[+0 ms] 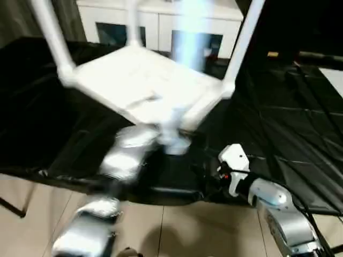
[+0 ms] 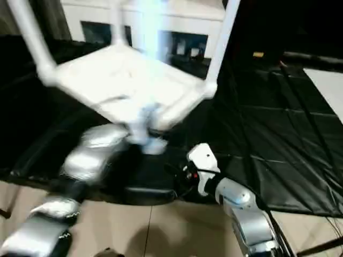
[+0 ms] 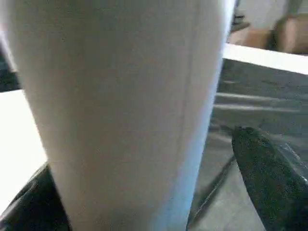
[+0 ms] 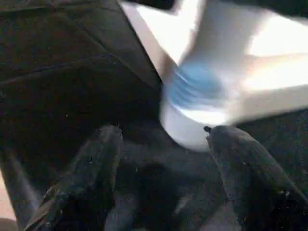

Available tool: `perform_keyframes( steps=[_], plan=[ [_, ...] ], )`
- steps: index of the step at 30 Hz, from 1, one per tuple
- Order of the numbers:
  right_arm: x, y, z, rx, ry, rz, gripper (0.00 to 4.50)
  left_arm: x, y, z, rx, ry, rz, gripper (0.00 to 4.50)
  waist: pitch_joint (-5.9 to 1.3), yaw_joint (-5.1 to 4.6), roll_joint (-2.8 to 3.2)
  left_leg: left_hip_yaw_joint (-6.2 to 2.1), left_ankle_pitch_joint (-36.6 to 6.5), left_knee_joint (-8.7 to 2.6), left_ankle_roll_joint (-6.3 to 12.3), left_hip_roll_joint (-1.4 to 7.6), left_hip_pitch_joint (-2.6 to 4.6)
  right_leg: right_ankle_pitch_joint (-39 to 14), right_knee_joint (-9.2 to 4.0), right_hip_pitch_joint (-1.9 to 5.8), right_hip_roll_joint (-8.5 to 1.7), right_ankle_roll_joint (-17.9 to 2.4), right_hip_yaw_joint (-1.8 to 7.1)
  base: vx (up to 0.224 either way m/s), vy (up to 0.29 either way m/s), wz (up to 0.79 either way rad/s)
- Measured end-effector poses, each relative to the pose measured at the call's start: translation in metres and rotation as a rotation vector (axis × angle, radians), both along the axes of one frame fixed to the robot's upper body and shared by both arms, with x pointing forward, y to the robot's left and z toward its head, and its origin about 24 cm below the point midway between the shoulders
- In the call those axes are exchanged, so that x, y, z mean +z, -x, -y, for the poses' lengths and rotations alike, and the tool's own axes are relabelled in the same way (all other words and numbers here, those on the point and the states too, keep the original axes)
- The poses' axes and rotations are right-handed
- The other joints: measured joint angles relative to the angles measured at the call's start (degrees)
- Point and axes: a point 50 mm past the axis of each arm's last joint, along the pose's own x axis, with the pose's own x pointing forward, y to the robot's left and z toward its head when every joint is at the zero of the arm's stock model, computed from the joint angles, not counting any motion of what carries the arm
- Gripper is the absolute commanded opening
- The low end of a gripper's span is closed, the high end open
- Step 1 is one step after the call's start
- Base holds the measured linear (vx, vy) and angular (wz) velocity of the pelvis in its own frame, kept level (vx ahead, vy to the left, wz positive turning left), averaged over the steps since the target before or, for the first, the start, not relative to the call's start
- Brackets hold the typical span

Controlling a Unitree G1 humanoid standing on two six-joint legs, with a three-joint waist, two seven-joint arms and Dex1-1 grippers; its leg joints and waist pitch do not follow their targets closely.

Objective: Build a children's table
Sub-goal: Rotate table base

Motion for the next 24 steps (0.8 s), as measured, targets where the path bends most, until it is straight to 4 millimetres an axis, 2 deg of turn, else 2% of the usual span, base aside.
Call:
perform_keyframes(
  steps=[2, 4, 7, 10, 14, 15, 18, 22, 24],
  plan=[
    [0.000, -0.001, -0.003, -0.009, 0.003, 0.006, 3.17, -0.009, -0.001, 0.016, 0.081, -0.023, -0.005, 4.46, 0.00, -0.11, 0.12, 0.12, 0.0, 0.00, 0.06, -0.01, 0.01, 0.0, -0.09, 0.03, -0.07, 0.0, 0.02, 0.000, 0.000, 0.00],
    [0.000, -0.001, -0.006, -0.016, -0.003, 0.008, 3.17, -0.016, -0.007, 0.011, 0.178, -0.057, 0.012, 4.46, -0.04, -0.80, 0.32, 0.16, -0.1, 0.00, 0.00, 0.00, 0.11, 0.1, -0.08, 0.04, -0.06, 0.1, 0.07, 0.000, 0.000, 0.00],
    [-0.001, -0.001, -0.005, -0.027, 0.002, 0.008, 3.17, -0.014, -0.014, 0.002, 0.275, -0.040, 0.033, 4.46, 0.07, -1.19, 0.57, 0.17, -0.2, 0.00, -0.27, 0.11, 0.14, 0.2, -0.04, 0.04, -0.03, 0.2, 0.00, 0.000, 0.000, 0.00],
    [-0.001, -0.001, -0.005, -0.035, 0.002, 0.008, 3.17, -0.009, -0.020, -0.007, 0.317, -0.005, 0.034, 4.46, 0.08, -1.41, 0.68, 0.28, -0.2, 0.00, -0.29, 0.20, 0.18, 0.4, -0.02, 0.04, -0.02, 0.2, -0.02, 0.000, 0.000, 0.00],
    [-0.004, 0.002, -0.004, -0.039, 0.003, -0.003, 3.17, -0.009, -0.026, -0.028, 0.372, 0.048, 0.009, 4.46, 0.09, -2.39, 0.69, 0.32, -0.1, 0.00, -0.35, 0.24, 0.23, 0.7, -0.08, -0.08, -0.02, 0.2, -0.05, 0.000, 0.000, 0.00],
    [-0.004, 0.002, -0.005, -0.037, 0.001, -0.003, 3.17, -0.008, -0.024, -0.037, 0.356, 0.097, -0.002, 4.46, 0.13, -2.74, 0.62, 0.37, -0.1, -0.06, -0.35, 0.24, 0.24, 0.7, -0.08, -0.10, -0.02, 0.2, -0.04, 0.000, 0.000, 0.00],
    [-0.004, 0.001, -0.004, -0.036, 0.004, 0.000, 3.17, -0.012, -0.012, -0.057, 0.267, 0.236, -0.065, 4.46, 0.21, -2.80, 0.49, 0.40, -0.1, -0.16, -0.36, 0.32, 0.30, 0.7, -0.08, -0.18, -0.03, 0.2, -0.11, 0.000, 0.000, 0.00],
    [-0.004, -0.003, -0.006, -0.033, 0.003, -0.004, 3.17, -0.016, 0.006, -0.066, 0.137, 0.332, -0.125, 4.46, 0.26, -1.76, 0.41, 0.52, -0.1, -0.17, -0.41, 0.35, 0.14, 0.8, -0.13, -0.33, -0.04, 0.0, -0.08, 0.000, 0.000, 0.00],
    [-0.001, -0.006, -0.011, -0.019, 0.000, 0.009, 3.17, -0.014, 0.015, -0.074, 0.073, 0.340, -0.120, 4.46, 0.26, -1.64, 0.40, 0.60, -0.1, -0.17, -0.41, 0.37, 0.13, 0.8, -0.21, -0.30, -0.06, 0.0, -0.06, 0.000, 0.000, 0.00]
  ],
)
